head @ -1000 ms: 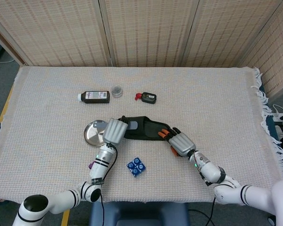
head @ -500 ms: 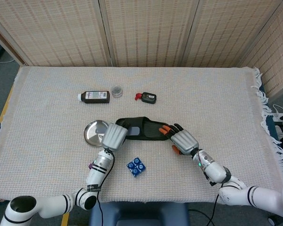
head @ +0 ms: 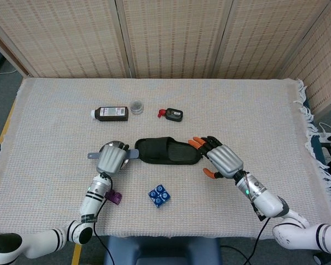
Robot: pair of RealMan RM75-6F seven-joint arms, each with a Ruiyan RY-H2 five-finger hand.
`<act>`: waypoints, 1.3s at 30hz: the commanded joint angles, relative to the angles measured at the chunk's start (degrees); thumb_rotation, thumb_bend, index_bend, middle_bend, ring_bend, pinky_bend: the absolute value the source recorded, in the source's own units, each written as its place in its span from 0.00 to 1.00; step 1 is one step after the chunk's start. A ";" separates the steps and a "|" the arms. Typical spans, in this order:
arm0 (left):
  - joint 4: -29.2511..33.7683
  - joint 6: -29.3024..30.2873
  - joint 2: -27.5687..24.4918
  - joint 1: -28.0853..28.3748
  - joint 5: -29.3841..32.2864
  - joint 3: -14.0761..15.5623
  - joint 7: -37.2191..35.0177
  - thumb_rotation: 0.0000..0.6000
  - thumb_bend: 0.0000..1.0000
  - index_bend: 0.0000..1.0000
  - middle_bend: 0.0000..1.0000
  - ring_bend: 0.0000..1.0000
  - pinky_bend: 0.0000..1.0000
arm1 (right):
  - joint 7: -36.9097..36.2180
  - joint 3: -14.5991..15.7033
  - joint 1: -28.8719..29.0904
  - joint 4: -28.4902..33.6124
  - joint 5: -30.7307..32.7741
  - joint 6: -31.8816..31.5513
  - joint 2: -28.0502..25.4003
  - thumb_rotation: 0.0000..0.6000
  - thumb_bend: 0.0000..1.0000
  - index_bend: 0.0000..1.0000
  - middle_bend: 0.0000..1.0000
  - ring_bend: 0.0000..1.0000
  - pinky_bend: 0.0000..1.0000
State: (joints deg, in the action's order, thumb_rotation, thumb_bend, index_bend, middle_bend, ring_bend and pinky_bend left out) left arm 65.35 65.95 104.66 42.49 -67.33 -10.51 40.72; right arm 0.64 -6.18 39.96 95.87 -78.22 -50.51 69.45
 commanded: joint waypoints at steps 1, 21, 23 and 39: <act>-1.78 -0.07 0.13 -0.17 -0.37 0.37 -0.11 1.00 0.39 0.48 0.52 0.88 1.00 | -1.55 -0.14 -0.02 1.85 0.55 1.13 -1.20 1.00 0.30 0.00 0.00 0.00 0.00; -1.97 -3.01 -2.57 -1.21 4.20 0.35 6.53 1.00 0.39 0.36 0.32 0.86 1.00 | -4.70 0.87 0.62 4.29 -0.49 3.67 -2.51 1.00 0.30 0.00 0.00 0.00 0.00; -1.17 -3.18 -3.03 -1.39 4.71 0.21 6.52 1.00 0.39 0.35 0.31 0.86 1.00 | -4.51 0.92 0.55 4.36 -0.37 3.55 -2.59 1.00 0.31 0.00 0.00 0.00 0.00; 23.99 6.24 -17.97 -8.53 -4.35 3.52 -5.68 1.00 0.39 0.14 0.16 0.46 0.79 | 2.02 3.65 -5.61 4.30 -4.12 -6.98 -4.50 1.00 0.30 0.00 0.00 0.00 0.00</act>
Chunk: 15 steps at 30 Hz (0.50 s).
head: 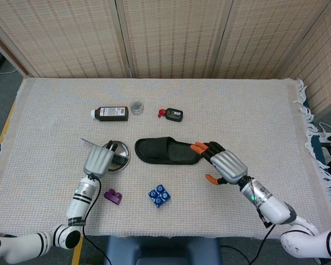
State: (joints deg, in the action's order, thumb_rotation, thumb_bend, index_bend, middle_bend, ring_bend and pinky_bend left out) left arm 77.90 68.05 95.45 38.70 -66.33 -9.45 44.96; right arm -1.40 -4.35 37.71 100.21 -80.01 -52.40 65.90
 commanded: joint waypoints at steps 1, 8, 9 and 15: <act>13.83 4.85 -11.31 -6.09 -7.05 3.59 -13.24 1.00 0.39 0.12 0.13 0.33 0.64 | 5.48 2.49 -4.55 -0.09 -3.15 -6.90 -1.10 1.00 0.28 0.00 0.00 0.00 0.00; 18.38 21.73 -25.38 -22.17 -19.74 14.95 -33.76 1.00 0.38 0.07 0.05 0.01 0.19 | 7.79 8.63 -14.22 -0.83 -9.57 -18.64 -2.87 1.00 0.20 0.00 0.00 0.00 0.00; 17.55 23.68 -26.06 -24.13 -20.57 16.08 -36.47 1.00 0.38 0.07 0.04 0.00 0.18 | 8.58 9.14 -15.75 -1.56 -10.35 -20.82 -2.54 1.00 0.20 0.00 0.00 0.00 0.00; 5.49 34.21 -23.81 -32.93 -23.38 17.15 -45.20 1.00 0.38 0.05 0.00 0.00 0.17 | 12.92 11.13 -27.15 -10.94 -11.67 -35.12 3.83 1.00 0.19 0.00 0.00 0.00 0.00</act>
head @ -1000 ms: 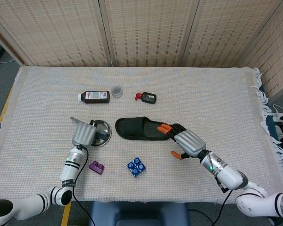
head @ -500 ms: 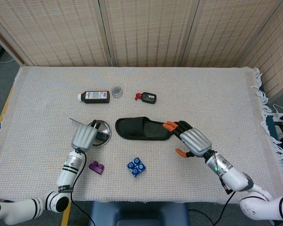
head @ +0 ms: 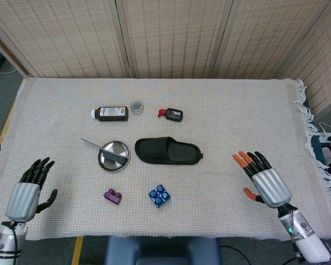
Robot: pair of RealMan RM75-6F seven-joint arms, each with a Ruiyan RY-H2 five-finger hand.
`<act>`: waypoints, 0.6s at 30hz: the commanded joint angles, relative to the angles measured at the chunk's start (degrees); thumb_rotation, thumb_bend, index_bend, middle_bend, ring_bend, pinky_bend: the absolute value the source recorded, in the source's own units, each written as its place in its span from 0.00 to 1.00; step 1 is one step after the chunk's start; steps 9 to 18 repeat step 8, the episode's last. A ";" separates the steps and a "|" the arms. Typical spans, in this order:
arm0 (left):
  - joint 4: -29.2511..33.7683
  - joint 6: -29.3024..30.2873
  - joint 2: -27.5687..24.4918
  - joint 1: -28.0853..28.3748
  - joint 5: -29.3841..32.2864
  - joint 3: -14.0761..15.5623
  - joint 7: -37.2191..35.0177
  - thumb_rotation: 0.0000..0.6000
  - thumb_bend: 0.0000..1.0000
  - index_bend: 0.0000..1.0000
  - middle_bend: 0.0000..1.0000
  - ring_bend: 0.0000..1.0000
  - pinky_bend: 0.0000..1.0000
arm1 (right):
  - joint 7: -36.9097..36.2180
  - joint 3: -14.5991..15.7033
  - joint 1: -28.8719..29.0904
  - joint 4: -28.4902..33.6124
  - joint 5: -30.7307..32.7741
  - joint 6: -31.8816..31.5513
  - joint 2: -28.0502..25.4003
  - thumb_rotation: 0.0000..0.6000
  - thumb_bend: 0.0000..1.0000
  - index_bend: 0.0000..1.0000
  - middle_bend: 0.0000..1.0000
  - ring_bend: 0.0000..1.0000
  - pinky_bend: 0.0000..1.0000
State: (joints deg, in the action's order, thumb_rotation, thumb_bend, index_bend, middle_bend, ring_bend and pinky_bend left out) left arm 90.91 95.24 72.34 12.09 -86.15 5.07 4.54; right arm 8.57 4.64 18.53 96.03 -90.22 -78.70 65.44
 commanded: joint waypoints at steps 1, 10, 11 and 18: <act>-7.70 7.60 -0.94 -6.62 -4.33 2.60 -5.31 1.00 0.38 0.05 0.00 0.00 0.17 | 2.43 2.32 -9.11 -7.69 -1.56 -10.07 4.85 1.00 0.19 0.00 0.00 0.00 0.00; -8.60 8.02 -1.96 -7.95 -6.12 1.42 -8.03 1.00 0.38 0.05 0.00 0.00 0.17 | 2.31 1.97 -12.05 -7.84 -2.80 -12.88 4.65 1.00 0.19 0.00 0.00 0.00 0.00; -8.60 8.02 -1.96 -7.95 -6.12 1.42 -8.03 1.00 0.38 0.05 0.00 0.00 0.17 | 2.31 1.97 -12.05 -7.84 -2.80 -12.88 4.65 1.00 0.19 0.00 0.00 0.00 0.00; -8.60 8.02 -1.96 -7.95 -6.12 1.42 -8.03 1.00 0.38 0.05 0.00 0.00 0.17 | 2.31 1.97 -12.05 -7.84 -2.80 -12.88 4.65 1.00 0.19 0.00 0.00 0.00 0.00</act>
